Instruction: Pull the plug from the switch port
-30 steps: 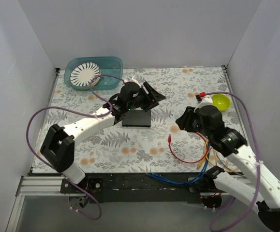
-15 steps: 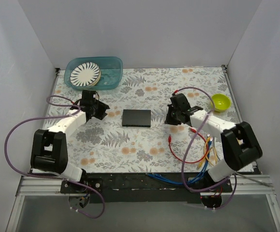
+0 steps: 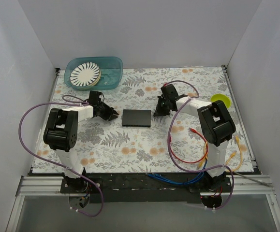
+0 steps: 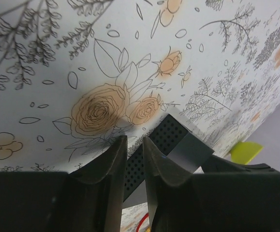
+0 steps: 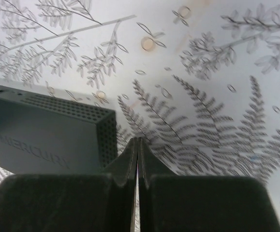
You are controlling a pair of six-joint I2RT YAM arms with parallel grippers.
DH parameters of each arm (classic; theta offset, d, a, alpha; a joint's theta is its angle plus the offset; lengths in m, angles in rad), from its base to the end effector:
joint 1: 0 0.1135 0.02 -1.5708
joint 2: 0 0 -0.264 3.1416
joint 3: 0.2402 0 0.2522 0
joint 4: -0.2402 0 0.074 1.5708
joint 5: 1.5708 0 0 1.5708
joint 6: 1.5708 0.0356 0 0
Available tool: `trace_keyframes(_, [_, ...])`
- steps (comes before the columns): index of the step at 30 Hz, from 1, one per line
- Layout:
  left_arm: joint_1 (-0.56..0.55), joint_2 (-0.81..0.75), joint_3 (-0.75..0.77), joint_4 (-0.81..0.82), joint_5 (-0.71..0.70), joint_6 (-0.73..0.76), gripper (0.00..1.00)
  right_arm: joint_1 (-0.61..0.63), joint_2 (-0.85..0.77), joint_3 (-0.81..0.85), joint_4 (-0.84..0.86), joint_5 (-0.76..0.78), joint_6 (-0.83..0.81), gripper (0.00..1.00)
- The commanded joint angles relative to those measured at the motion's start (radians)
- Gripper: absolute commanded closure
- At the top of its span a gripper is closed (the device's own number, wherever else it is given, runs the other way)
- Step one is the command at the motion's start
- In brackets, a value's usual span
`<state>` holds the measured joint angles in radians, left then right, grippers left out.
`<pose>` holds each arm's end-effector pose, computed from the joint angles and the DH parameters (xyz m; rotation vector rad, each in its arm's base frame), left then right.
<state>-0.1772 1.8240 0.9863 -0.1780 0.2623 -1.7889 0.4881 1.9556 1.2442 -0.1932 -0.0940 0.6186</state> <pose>0.3446 -0.0711 0.1351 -2.0242 2.0947 -0.9030 0.3618 0.1959 0.1577 0.1256 2.5614 0.5688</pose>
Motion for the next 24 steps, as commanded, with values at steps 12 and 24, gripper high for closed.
trace_keyframes(12, [-0.154, -0.089, -0.121, 0.046, 0.089, 0.071, 0.82, 0.153, -0.037, -0.199, 0.093, -0.084, 0.013, 0.99])
trace_keyframes(24, [-0.291, -0.391, -0.340, -0.006, -0.006, -0.058, 0.82, 0.162, -0.241, -0.452, 0.121, -0.088, -0.011, 0.99])
